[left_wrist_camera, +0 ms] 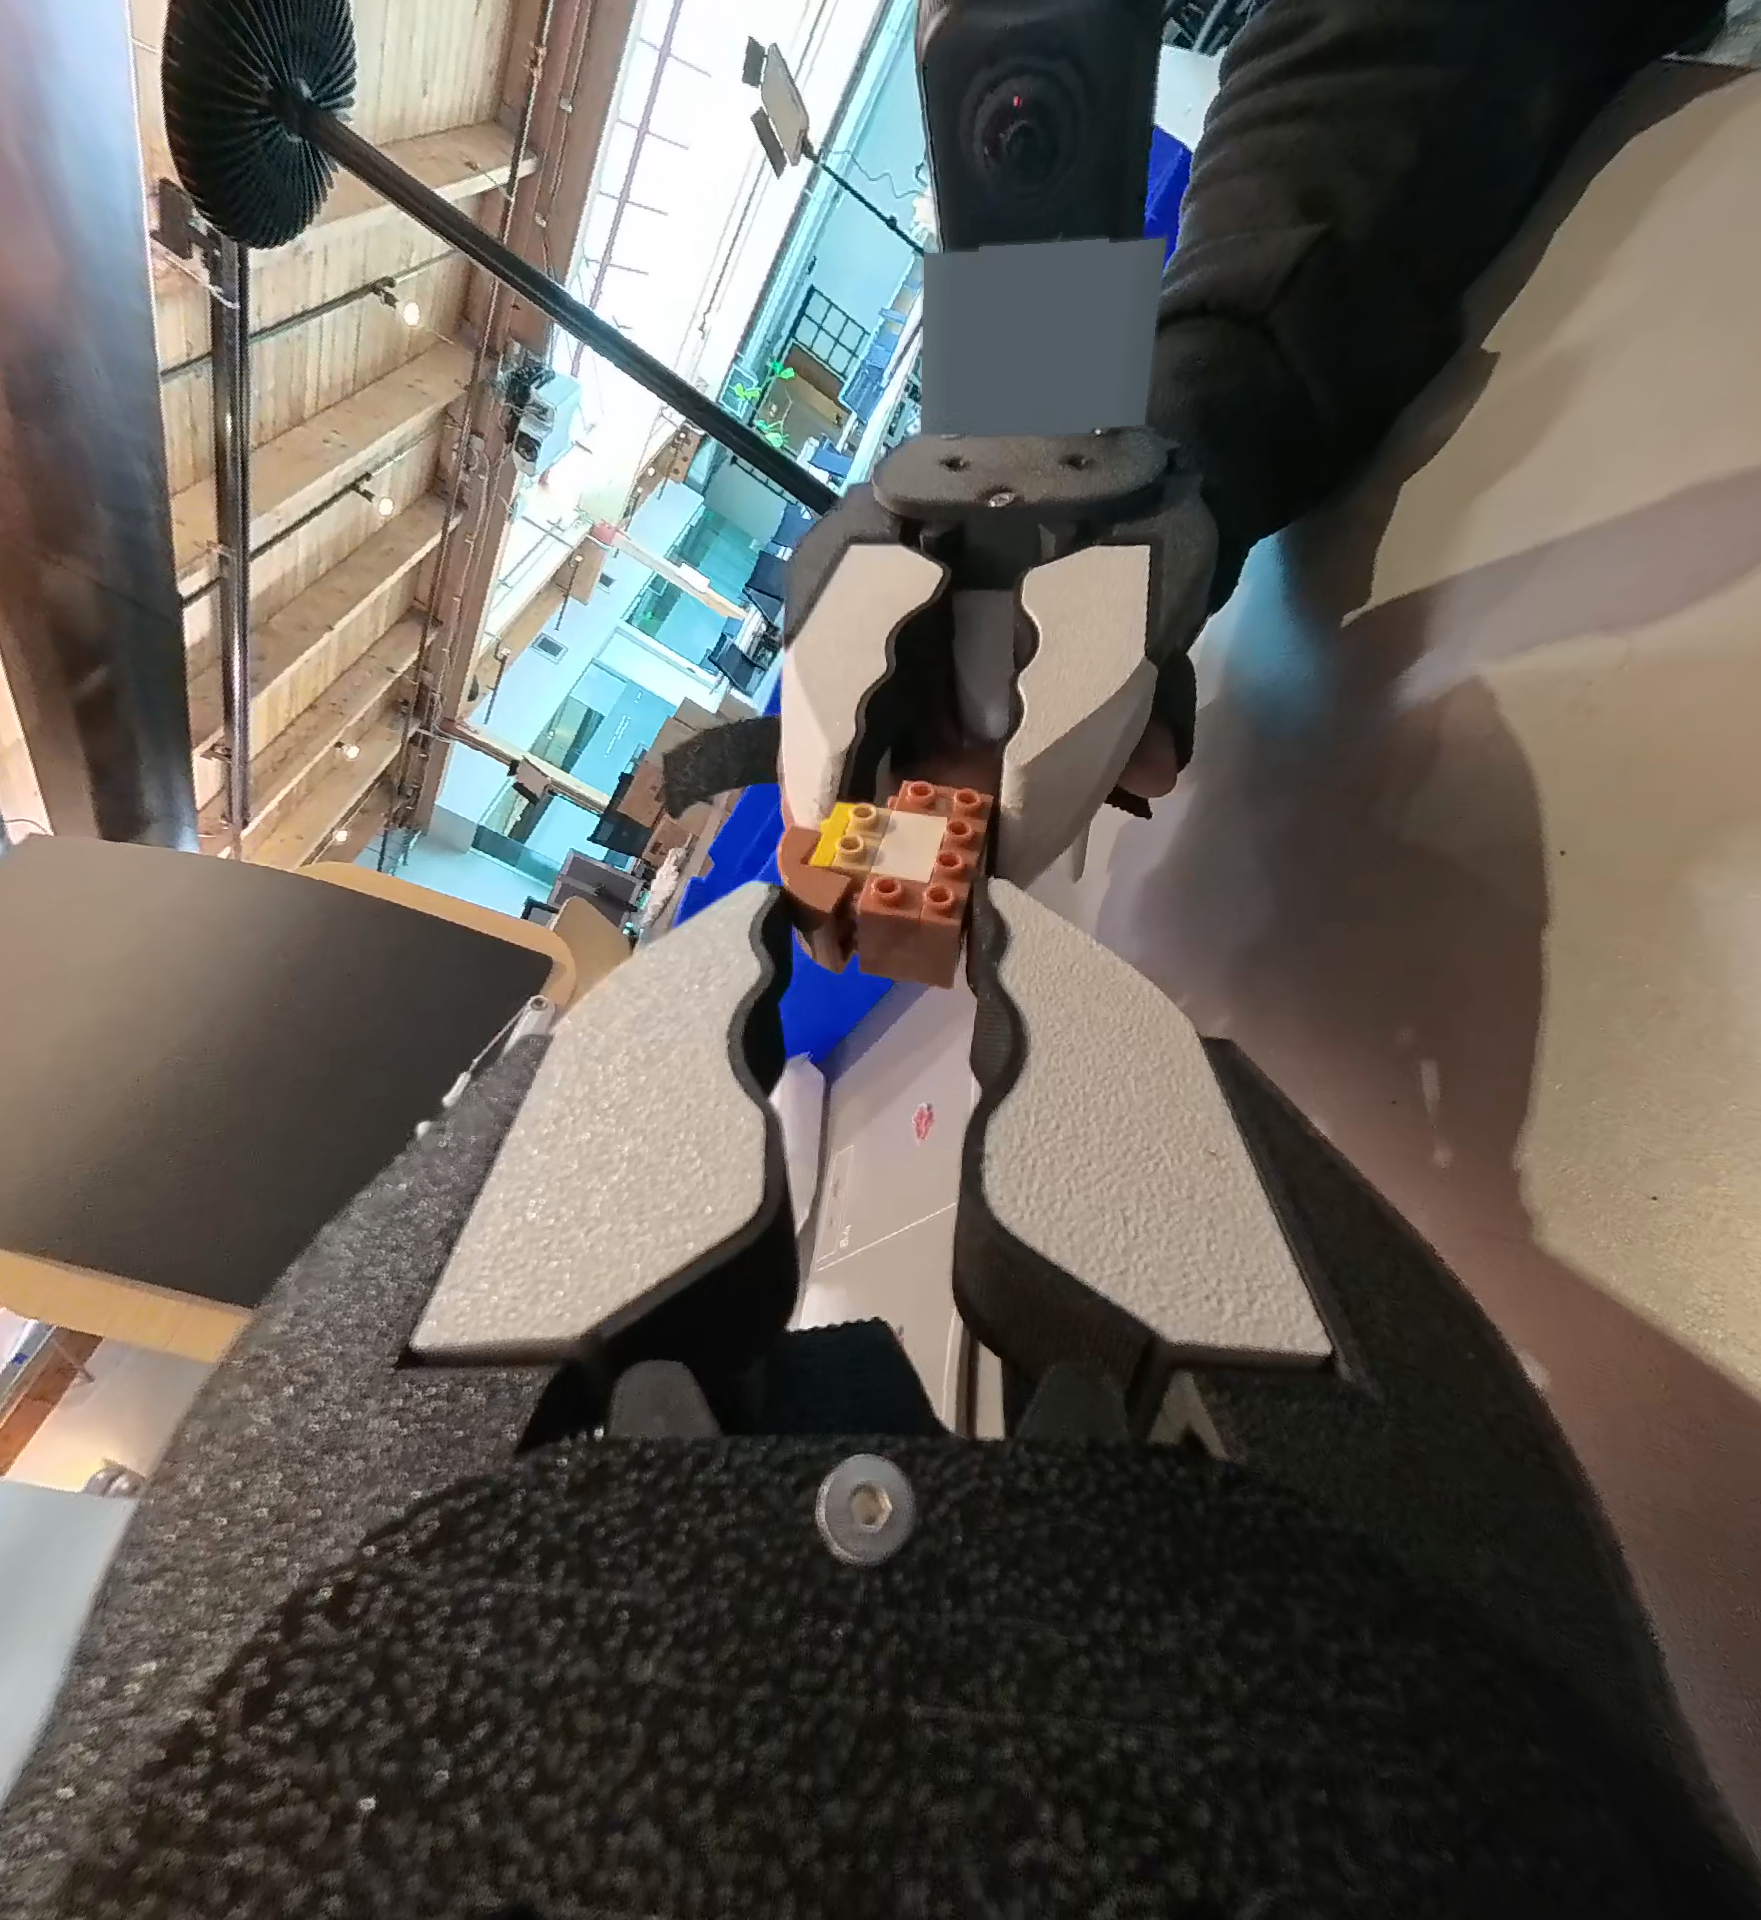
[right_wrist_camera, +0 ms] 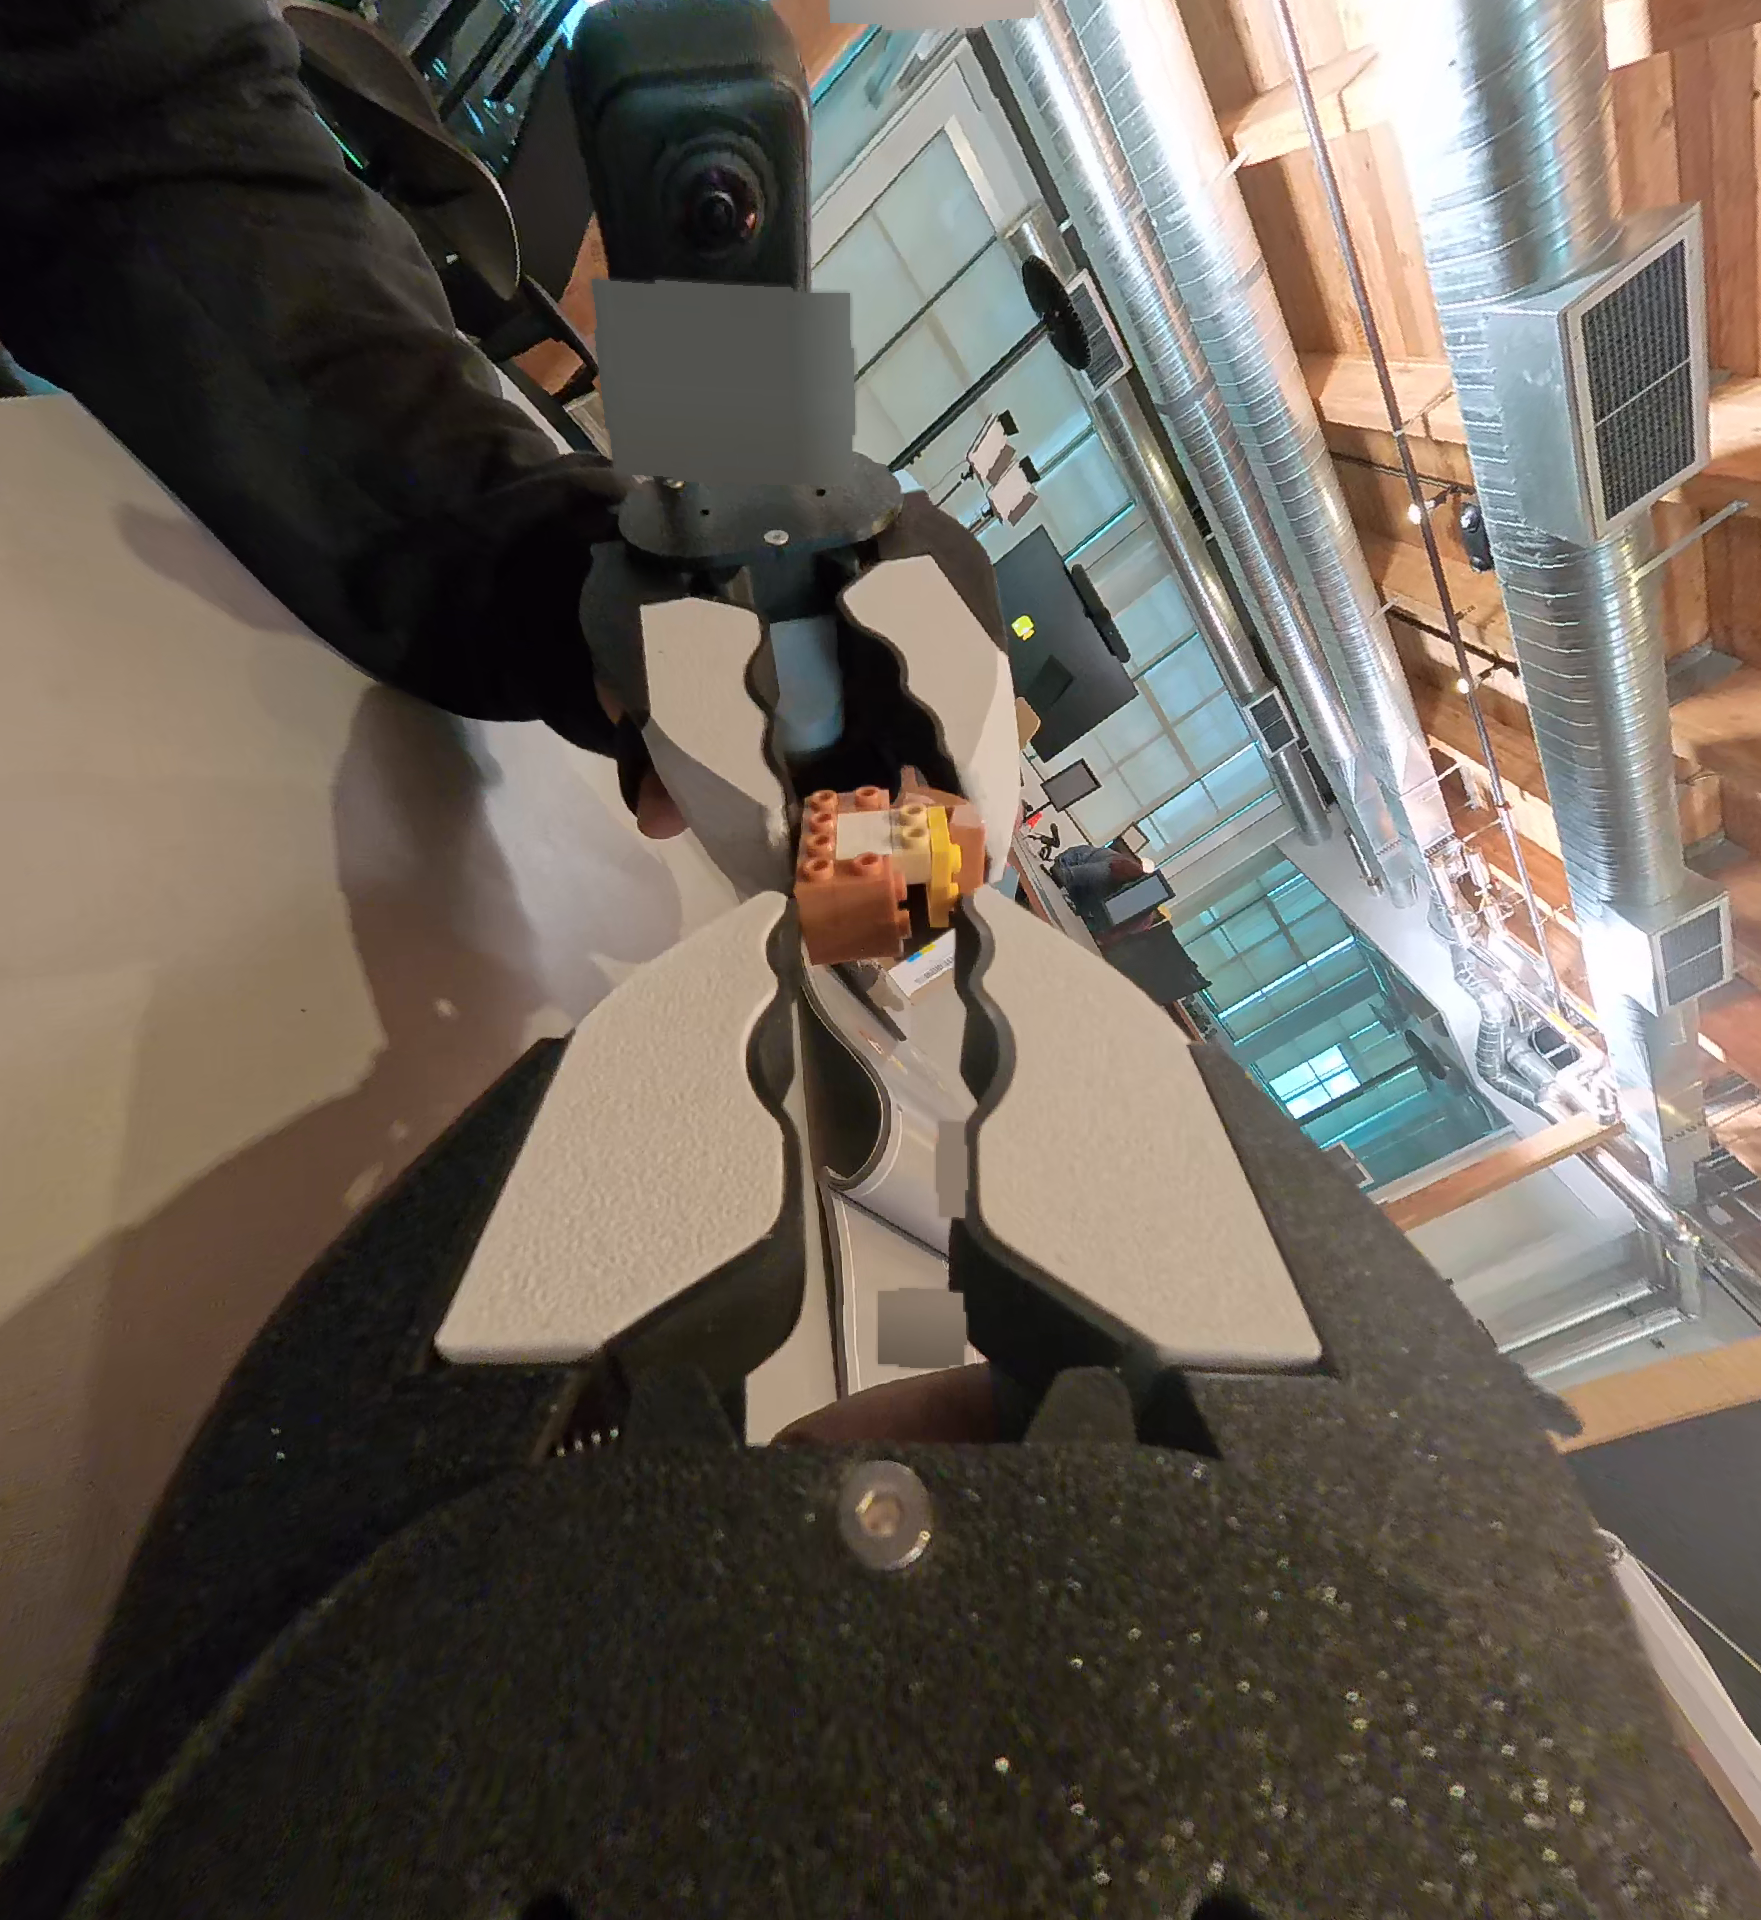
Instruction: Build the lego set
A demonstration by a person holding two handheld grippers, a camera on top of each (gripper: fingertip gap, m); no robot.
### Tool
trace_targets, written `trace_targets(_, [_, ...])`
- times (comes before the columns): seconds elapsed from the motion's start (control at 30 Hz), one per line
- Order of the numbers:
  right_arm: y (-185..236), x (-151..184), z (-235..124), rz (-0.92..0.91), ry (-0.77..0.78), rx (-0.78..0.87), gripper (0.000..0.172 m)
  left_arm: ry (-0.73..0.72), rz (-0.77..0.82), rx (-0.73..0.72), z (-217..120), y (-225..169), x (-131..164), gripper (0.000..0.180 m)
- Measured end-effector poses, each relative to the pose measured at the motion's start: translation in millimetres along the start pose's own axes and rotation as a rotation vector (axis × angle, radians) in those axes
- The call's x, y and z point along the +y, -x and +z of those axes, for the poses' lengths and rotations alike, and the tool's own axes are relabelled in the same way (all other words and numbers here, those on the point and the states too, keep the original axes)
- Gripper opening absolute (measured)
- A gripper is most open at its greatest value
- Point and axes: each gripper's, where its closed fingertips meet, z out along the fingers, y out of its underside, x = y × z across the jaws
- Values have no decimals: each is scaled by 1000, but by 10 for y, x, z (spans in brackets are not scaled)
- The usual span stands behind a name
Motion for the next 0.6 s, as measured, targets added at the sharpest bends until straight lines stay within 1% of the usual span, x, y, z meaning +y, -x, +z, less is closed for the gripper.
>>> trace_targets(0.17, [-39,15,8,18,8,34,27,-4,27,-46,-4,47,7,32])
trace_targets(0.27, [-32,9,8,-16,12,38,27,-7,22,-41,-6,43,8,32])
trace_targets(0.4, [18,9,11,-89,28,23,30,-13,21,5,-17,-9,7,33])
trace_targets(0.5, [17,-1,8,-103,26,26,26,-19,32,8,-22,-15,-3,33])
trace_targets(0.6, [15,14,7,-124,34,33,25,-10,54,-1,-16,-16,7,33])
